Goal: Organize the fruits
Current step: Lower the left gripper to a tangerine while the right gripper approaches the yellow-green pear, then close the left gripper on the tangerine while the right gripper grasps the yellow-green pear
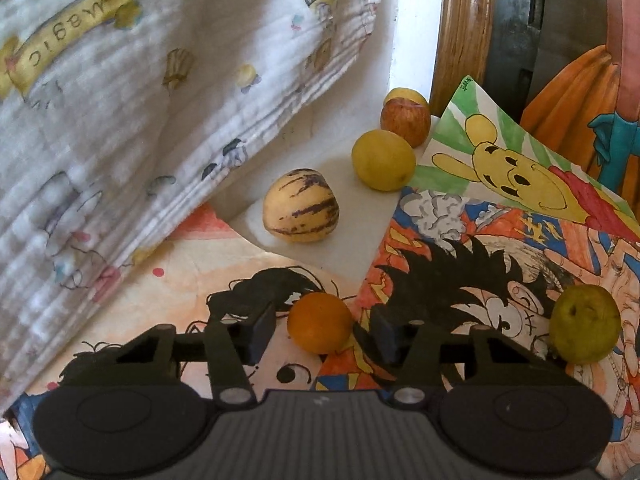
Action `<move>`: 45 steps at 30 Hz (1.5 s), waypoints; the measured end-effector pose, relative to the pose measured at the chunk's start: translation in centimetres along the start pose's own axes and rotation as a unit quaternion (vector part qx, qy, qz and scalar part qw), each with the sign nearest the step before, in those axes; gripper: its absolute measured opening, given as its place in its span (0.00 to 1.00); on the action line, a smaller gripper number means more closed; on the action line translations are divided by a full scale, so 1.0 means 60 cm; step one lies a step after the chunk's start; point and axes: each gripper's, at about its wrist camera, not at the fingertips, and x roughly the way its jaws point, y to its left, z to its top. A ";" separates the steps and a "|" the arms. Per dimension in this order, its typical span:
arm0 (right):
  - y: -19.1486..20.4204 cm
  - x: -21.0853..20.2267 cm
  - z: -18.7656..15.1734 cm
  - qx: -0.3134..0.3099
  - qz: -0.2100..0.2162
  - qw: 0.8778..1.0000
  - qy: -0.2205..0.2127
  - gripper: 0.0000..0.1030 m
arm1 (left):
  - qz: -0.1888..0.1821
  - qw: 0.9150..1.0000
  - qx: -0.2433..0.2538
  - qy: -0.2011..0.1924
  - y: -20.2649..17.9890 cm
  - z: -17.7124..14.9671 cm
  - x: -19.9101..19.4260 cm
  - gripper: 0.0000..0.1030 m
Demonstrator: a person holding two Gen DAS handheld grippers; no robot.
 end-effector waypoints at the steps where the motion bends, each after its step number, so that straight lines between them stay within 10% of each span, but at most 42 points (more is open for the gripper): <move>1: 0.000 0.000 0.000 0.001 0.000 1.000 0.000 0.99 | -0.002 1.000 0.000 -0.002 0.001 0.000 -0.001 0.46; 32: -0.037 0.088 0.014 -0.046 -0.009 0.997 0.054 0.99 | -0.015 1.000 -0.003 -0.002 0.000 -0.068 -0.176 0.33; 45: -0.045 0.171 0.006 -0.149 -0.012 0.984 0.100 0.74 | -0.016 1.000 0.004 0.004 -0.023 -0.090 -0.194 0.33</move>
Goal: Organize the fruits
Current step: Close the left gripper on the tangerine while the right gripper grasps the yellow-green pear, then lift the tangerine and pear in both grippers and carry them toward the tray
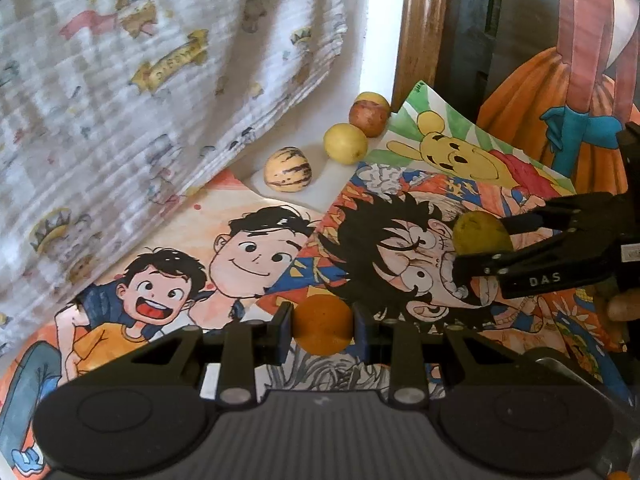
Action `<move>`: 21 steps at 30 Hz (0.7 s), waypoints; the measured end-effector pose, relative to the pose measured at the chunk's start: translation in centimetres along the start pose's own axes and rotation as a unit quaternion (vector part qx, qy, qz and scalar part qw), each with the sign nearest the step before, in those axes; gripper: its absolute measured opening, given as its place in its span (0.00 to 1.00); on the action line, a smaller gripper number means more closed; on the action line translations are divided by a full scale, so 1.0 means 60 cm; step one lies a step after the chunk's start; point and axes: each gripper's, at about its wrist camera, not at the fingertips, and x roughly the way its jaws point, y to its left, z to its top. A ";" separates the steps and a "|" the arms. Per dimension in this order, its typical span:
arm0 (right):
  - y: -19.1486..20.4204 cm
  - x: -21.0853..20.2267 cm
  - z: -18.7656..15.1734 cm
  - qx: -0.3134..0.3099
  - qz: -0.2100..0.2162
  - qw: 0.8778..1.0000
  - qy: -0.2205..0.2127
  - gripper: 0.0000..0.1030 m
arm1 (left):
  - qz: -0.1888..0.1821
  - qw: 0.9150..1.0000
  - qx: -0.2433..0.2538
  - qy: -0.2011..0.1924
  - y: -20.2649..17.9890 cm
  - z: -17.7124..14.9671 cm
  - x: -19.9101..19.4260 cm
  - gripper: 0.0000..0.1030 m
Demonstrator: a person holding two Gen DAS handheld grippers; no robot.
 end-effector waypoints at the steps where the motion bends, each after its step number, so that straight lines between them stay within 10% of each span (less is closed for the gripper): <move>1: -0.001 0.002 0.000 -0.001 0.000 1.000 0.001 0.74 | -0.001 1.000 0.001 0.001 -0.002 0.000 0.002 0.33; 21: 0.012 0.018 0.009 -0.030 -0.004 0.999 0.018 0.56 | 0.001 1.000 0.005 0.016 -0.015 0.008 0.034 0.33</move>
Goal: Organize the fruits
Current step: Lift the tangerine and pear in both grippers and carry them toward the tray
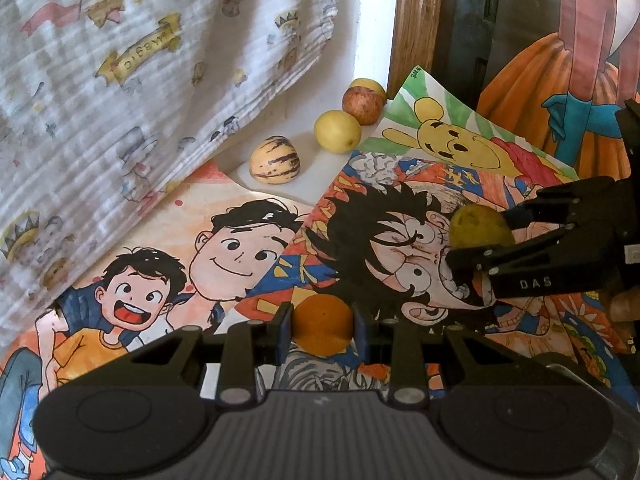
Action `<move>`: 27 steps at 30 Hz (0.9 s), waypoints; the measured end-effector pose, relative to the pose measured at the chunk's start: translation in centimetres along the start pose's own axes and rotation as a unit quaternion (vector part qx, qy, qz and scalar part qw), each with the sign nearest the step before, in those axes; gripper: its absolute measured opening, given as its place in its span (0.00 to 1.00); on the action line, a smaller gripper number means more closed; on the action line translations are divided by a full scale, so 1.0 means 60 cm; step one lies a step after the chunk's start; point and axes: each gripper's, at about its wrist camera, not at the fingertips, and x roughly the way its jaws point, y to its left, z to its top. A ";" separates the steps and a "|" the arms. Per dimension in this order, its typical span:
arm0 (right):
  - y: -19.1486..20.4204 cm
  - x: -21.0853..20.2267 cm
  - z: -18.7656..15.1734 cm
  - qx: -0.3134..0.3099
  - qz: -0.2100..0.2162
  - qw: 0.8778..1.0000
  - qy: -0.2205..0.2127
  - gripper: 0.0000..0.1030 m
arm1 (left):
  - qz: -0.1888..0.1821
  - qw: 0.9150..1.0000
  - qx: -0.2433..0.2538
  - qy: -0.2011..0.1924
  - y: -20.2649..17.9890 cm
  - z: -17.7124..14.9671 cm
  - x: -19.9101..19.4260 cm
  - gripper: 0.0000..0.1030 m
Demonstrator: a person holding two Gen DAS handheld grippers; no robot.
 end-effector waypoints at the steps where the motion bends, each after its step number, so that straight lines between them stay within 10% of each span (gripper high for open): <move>1: 0.003 0.000 0.000 0.001 0.002 1.000 0.000 0.56 | 0.001 1.000 0.001 0.000 0.000 0.000 0.001 0.33; 27: 0.057 -0.077 0.007 0.031 0.053 0.997 -0.035 0.55 | 0.019 1.000 -0.008 -0.008 0.003 -0.008 -0.033 0.33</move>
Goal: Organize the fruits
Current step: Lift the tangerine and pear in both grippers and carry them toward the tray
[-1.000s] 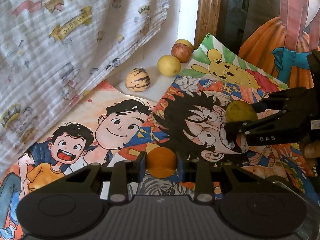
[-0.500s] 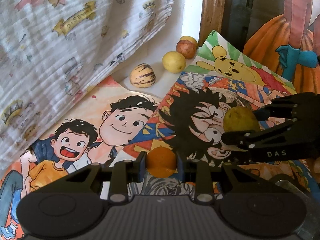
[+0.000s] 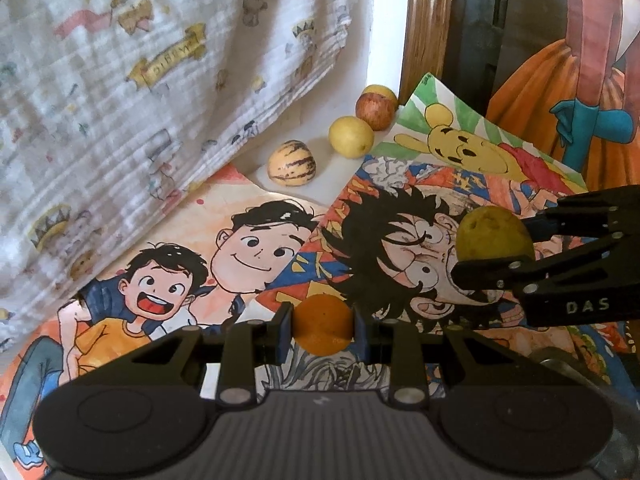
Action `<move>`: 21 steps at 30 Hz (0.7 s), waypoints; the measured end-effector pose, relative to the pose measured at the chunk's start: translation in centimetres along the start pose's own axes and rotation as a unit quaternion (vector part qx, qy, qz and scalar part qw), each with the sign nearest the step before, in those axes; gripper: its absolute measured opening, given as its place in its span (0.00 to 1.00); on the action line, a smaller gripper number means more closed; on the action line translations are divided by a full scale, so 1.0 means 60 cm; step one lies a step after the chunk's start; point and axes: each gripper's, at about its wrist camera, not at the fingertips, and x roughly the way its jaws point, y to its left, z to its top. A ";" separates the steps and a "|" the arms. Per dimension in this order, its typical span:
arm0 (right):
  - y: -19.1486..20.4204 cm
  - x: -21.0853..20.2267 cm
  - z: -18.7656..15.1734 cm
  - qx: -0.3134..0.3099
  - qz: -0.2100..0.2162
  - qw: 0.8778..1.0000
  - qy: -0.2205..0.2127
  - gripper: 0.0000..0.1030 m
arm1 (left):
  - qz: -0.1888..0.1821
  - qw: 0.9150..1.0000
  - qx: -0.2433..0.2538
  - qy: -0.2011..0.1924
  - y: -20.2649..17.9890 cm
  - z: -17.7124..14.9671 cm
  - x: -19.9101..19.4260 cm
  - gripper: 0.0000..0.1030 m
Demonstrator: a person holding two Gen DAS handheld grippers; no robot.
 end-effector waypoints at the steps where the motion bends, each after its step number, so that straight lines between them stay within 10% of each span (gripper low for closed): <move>1: 0.002 -0.008 0.002 0.001 0.001 1.000 -0.004 0.55 | 0.000 1.000 0.001 -0.002 -0.002 0.001 -0.005 0.33; 21: 0.091 -0.188 0.011 -0.009 0.004 0.997 -0.077 0.55 | 0.007 0.998 0.001 -0.060 -0.022 -0.009 -0.152 0.33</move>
